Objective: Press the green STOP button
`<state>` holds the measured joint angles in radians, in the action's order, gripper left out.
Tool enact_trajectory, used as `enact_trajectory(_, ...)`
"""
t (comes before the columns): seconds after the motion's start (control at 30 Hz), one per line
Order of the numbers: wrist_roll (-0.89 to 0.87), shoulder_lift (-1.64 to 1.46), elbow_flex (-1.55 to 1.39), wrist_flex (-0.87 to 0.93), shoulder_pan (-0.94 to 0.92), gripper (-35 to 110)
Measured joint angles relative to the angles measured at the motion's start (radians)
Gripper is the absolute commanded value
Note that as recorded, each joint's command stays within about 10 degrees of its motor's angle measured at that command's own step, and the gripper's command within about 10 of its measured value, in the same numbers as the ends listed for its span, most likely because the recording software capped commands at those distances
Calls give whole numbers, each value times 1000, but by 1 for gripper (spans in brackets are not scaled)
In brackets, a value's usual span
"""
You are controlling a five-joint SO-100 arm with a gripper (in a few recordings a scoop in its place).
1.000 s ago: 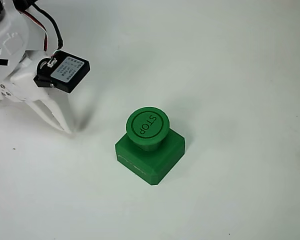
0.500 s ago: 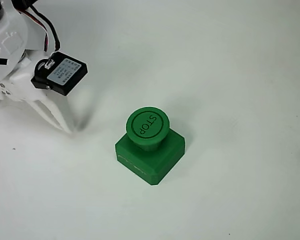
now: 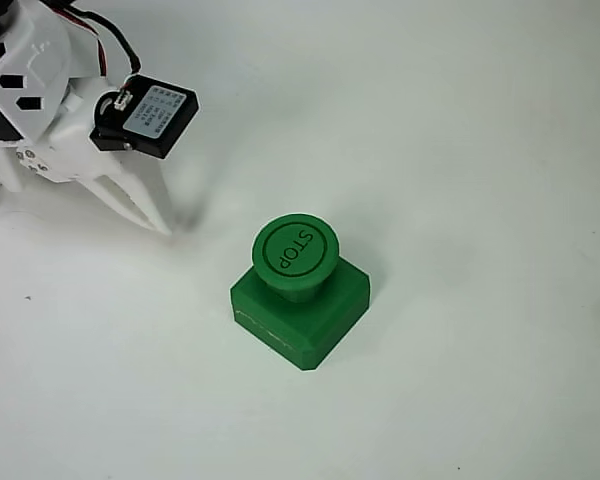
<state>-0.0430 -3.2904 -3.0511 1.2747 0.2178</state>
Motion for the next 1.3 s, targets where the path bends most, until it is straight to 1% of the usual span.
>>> enact_trajectory(0.1,20,5,75,0,-17,0)
enact_trajectory(0.17,35,63,138,26,-41,0)
enact_trajectory(0.33,69,333,299,66,-58,0)
enact_trajectory(0.6,196,764,540,75,-107,0)
enact_trajectory(0.9,311,1258,834,169,-140,0)
enact_trajectory(1.07,362,1410,1006,238,-161,0)
enact_trajectory(1.3,371,1434,1223,256,-156,0)
